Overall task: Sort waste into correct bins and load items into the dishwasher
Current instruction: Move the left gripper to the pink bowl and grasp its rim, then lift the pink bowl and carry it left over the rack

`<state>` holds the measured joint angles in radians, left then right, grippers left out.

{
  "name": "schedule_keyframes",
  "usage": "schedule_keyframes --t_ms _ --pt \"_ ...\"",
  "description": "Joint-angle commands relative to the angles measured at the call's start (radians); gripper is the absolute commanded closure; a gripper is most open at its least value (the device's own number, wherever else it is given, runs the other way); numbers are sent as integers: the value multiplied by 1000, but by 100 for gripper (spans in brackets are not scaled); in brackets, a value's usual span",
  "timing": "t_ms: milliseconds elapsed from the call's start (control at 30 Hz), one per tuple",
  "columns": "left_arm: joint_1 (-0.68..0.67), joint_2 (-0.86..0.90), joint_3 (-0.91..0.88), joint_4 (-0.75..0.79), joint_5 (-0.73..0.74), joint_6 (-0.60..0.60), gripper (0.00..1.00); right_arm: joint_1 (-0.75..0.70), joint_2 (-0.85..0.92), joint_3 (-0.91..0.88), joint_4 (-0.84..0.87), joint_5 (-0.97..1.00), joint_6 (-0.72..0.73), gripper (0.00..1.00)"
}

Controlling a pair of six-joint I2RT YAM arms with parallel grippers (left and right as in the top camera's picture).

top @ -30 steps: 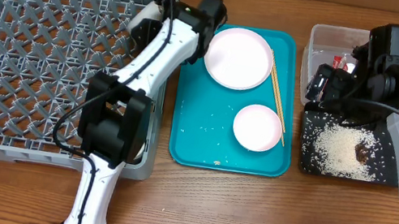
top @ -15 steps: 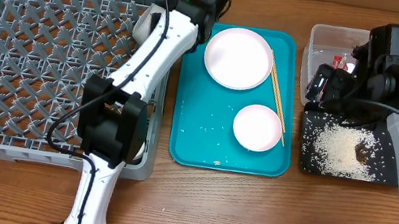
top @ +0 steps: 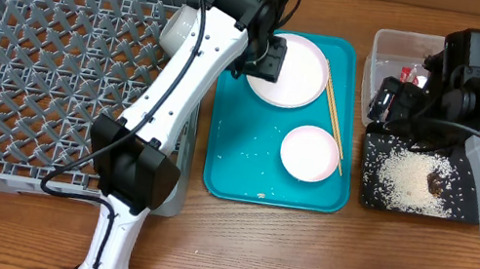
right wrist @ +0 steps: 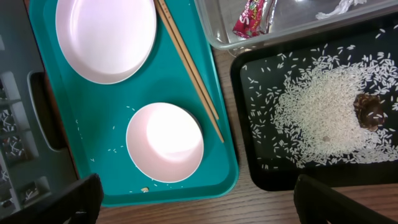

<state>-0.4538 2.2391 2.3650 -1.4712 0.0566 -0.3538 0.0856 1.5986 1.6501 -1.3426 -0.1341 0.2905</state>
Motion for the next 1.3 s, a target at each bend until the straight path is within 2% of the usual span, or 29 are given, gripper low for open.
schedule_keyframes --t_ms 0,100,300,500,633,833,1000,1267 --pt "-35 -2 -108 42 98 -107 40 0 -3 5 5 -8 -3 0" --pt "-76 -2 -229 145 155 -143 41 0 -3 5 5 -8 -3 0" --pt "-138 -2 -398 301 150 -244 43 0 -3 5 5 -9 -3 0" --pt "-164 -2 -499 385 105 -306 48 0 -3 5 5 -9 -3 0" --pt "-164 -2 -529 395 69 -305 56 0 -3 5 5 -8 -3 0" --pt "-164 -2 -543 394 52 -304 74 0 -3 5 5 -8 -3 0" --pt "-165 -3 -544 389 52 -296 96 0 -3 5 5 -8 -3 0" --pt "-124 -32 -488 293 64 -217 96 0 -3 5 5 -8 -3 0"
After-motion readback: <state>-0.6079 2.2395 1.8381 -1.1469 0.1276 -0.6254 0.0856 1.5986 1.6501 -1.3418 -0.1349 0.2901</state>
